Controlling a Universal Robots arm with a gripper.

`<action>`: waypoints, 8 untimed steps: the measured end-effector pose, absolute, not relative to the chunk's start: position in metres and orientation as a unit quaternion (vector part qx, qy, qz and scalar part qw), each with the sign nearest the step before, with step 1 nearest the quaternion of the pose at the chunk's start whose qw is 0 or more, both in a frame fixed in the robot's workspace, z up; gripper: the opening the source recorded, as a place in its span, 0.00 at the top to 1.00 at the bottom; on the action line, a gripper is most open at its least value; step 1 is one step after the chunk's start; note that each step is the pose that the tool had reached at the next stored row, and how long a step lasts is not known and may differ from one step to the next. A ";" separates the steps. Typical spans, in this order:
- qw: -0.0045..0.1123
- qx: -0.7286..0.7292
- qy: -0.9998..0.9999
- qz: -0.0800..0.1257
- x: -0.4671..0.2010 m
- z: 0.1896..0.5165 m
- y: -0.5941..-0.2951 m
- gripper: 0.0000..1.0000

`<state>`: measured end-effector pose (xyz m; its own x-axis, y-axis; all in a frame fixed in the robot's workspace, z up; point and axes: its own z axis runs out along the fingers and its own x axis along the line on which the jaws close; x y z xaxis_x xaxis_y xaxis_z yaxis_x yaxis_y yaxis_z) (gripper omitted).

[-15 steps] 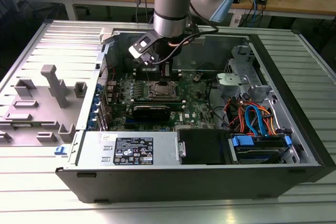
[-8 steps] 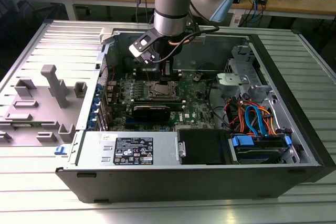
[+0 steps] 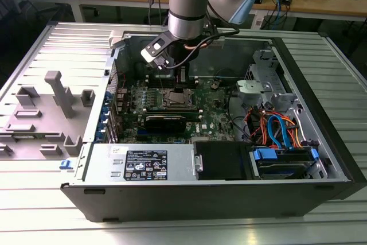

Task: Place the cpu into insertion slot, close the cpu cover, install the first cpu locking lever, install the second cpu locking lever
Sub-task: 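Install the first cpu locking lever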

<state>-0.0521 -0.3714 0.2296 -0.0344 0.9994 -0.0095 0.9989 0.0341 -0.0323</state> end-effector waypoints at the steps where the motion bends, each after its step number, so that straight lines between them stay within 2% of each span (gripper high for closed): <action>1: 0.008 -0.695 -0.719 0.015 -0.052 0.230 -0.371 0.89; 8: 0.008 -0.688 -0.725 0.015 -0.052 0.230 -0.371 0.89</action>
